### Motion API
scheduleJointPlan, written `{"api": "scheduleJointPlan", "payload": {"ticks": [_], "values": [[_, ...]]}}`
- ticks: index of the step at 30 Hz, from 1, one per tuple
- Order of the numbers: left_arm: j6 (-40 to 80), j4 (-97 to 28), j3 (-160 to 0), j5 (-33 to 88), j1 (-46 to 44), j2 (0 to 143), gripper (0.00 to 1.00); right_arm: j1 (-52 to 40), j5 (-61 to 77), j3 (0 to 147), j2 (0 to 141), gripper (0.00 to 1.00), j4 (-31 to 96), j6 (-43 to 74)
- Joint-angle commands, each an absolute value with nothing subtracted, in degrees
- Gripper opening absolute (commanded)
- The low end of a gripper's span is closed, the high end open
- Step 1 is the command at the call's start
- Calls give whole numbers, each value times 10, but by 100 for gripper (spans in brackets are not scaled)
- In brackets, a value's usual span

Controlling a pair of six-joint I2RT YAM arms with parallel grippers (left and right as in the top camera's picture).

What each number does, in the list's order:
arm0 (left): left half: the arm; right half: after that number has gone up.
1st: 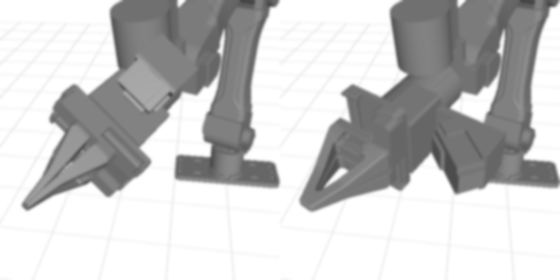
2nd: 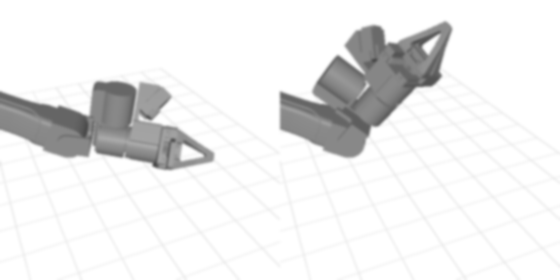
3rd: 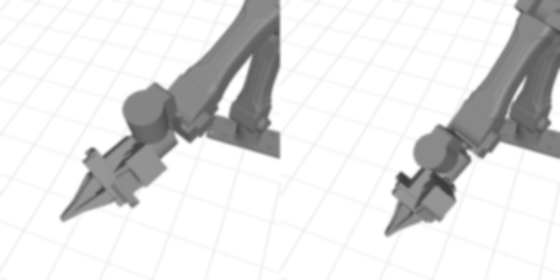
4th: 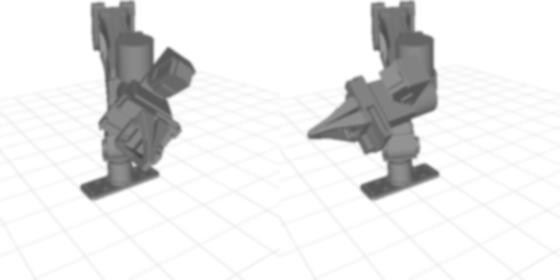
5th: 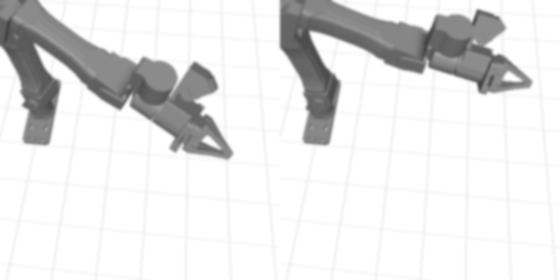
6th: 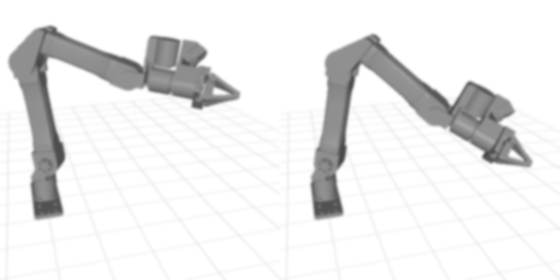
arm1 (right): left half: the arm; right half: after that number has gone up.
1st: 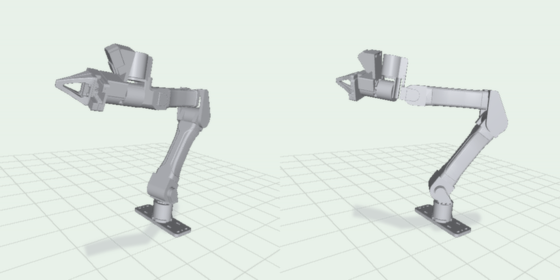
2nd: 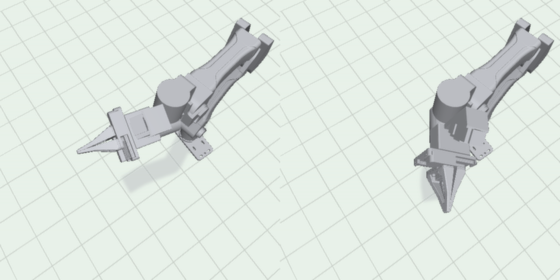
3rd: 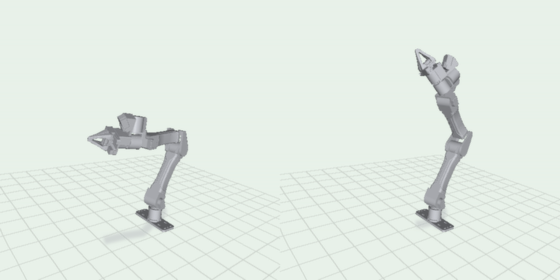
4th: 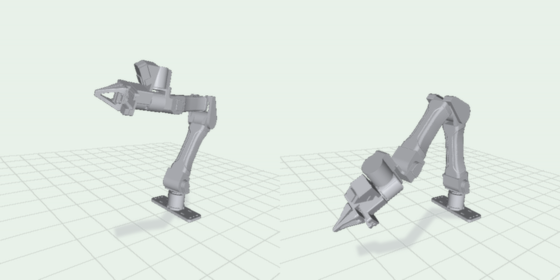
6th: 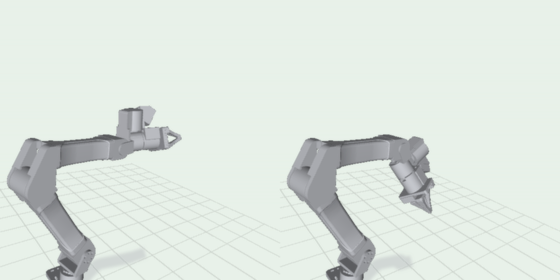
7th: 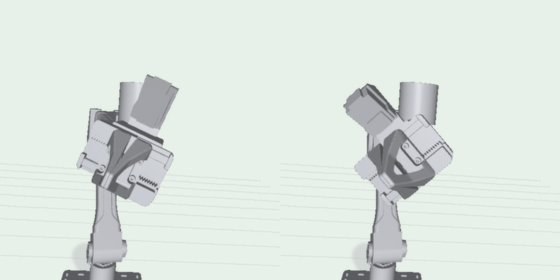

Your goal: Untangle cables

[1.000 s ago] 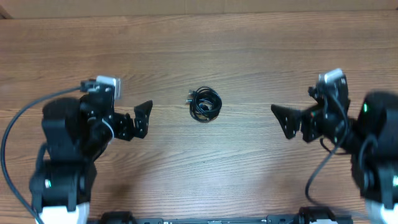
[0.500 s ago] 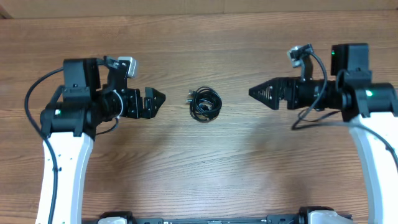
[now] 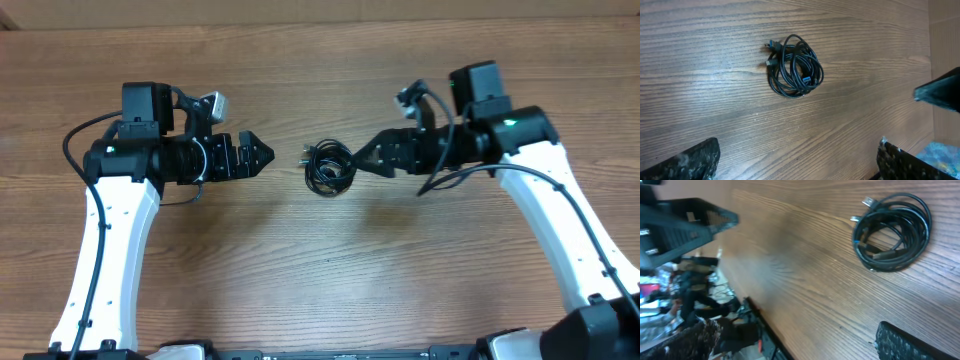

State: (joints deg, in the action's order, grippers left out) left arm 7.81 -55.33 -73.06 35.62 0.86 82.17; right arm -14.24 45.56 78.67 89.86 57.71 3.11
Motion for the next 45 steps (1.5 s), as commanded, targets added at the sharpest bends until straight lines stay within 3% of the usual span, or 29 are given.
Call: {"api": "scheduleJointPlan", "payload": {"ticks": [1,16,42,45], "values": [[89,-554,-743,371,10,832,99,-170,377,802,910,100,565,86],[90,-552,-743,354,10,836,100,-219,305,802,928,100,514,155],[95,-546,-743,355,-14,905,100,-248,307,802,1001,100,466,205],[95,-545,-743,354,-23,922,100,-256,307,799,1001,100,443,258]]}}
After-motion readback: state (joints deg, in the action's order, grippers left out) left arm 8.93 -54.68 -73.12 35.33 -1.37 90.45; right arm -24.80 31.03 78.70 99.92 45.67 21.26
